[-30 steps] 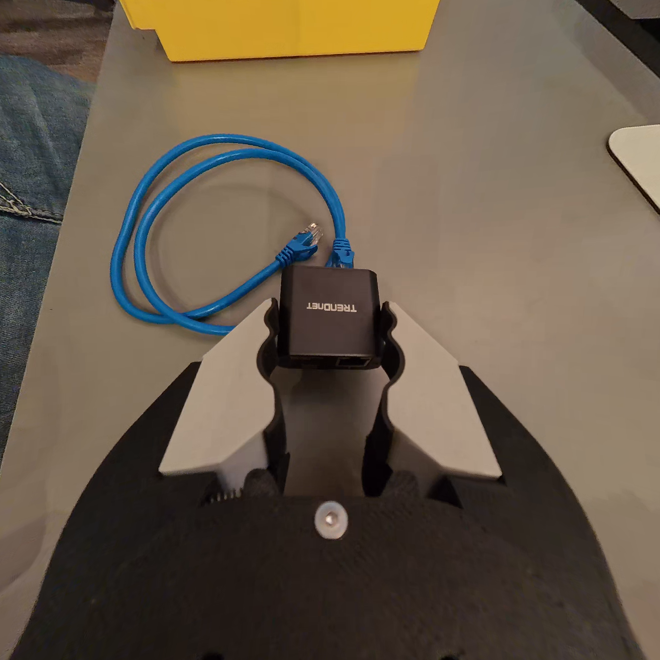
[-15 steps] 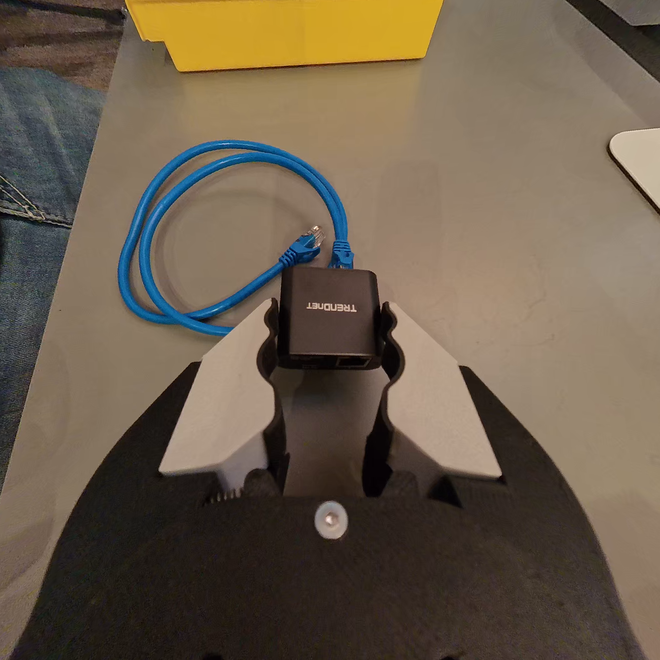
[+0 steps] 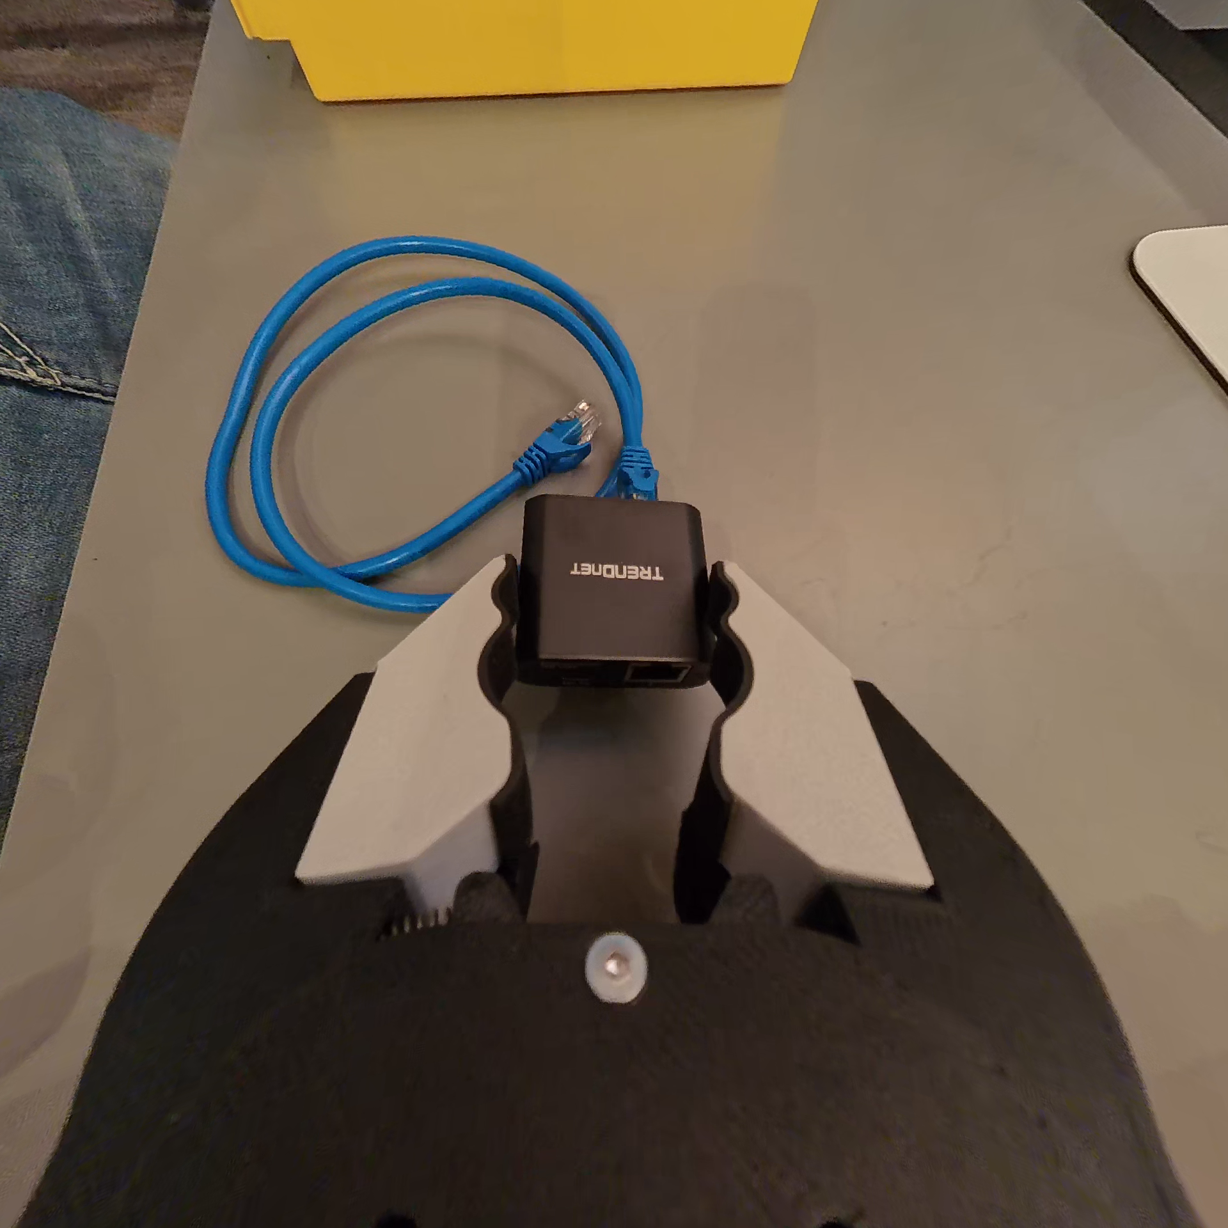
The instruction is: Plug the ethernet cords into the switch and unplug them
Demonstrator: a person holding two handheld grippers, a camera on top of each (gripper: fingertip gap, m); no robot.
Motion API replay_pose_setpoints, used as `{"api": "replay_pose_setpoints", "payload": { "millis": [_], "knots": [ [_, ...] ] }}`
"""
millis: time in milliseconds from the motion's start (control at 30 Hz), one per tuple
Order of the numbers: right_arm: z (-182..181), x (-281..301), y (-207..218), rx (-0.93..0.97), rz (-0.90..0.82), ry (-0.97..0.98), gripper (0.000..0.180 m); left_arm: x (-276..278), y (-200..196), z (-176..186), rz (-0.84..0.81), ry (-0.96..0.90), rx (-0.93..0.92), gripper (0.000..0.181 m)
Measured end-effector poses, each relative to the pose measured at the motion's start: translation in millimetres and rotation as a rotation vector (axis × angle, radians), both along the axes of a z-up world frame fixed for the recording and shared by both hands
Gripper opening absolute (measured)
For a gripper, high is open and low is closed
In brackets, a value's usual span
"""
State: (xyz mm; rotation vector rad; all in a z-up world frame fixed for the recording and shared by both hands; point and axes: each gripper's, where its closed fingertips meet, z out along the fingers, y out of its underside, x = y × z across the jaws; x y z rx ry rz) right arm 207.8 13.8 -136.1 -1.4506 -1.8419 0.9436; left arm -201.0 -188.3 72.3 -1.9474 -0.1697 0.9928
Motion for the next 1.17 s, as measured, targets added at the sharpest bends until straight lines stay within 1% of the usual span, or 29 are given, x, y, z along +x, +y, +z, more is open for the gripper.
{"api": "replay_pose_setpoints", "payload": {
  "millis": [167,233,300,367,467,533,600,667,767,833,933,967,1067,1167],
  "knots": [
    [0.1,1.6,2.4,0.004,-0.007,0.001,0.056,5.0,1.8,61.5,-0.023,0.143,0.033,0.009],
    [-1.0,2.9,3.0,0.008,-0.008,-0.006,0.056,19.4,8.8,83.1,-0.076,0.192,0.033,0.009],
    [-3.0,4.3,1.8,0.008,0.001,-0.018,0.056,45.0,22.8,99.9,-0.172,0.237,0.023,0.009],
    [-7.0,6.3,1.0,0.014,0.01,-0.042,0.056,77.1,41.7,105.6,-0.277,0.242,-0.005,0.009],
    [-13.8,9.8,1.0,0.033,0.018,-0.081,0.056,139.6,76.6,97.4,-0.475,0.23,-0.062,0.009],
    [-14.7,11.8,0.6,0.026,0.022,-0.089,0.056,185.2,100.4,79.3,-0.612,0.211,-0.12,0.009],
    [-16.0,13.7,1.6,0.03,0.021,-0.096,0.056,231.8,121.9,53.4,-0.751,0.182,-0.181,0.009],
    [-16.3,14.2,2.3,0.032,0.018,-0.098,0.056,271.7,139.4,22.0,-0.863,0.143,-0.238,0.009],
    [-16.4,14.3,2.3,0.036,0.018,-0.097,0.056,311.2,160.6,-40.2,-0.978,0.078,-0.358,0.009],
    [-16.4,14.5,2.2,0.038,0.017,-0.097,0.056,326.6,171.3,-85.1,-1.055,0.03,-0.441,0.009],
    [-16.5,14.7,2.2,0.041,0.017,-0.097,0.056,333.1,181.6,-141.0,-1.109,-0.028,-0.544,0.009],
    [-16.5,14.7,2.2,0.04,0.017,-0.097,0.056,336.6,182.9,-153.8,-1.142,-0.062,-0.556,0.009],
    [-16.5,14.7,2.1,0.037,0.017,-0.097,0.056,332.4,190.4,-184.5,-1.148,-0.149,-0.584,0.009],
    [-16.4,14.6,2.1,0.036,0.017,-0.097,0.056,327.0,193.0,-203.1,-1.14,-0.235,-0.574,0.009]
  ]
}}
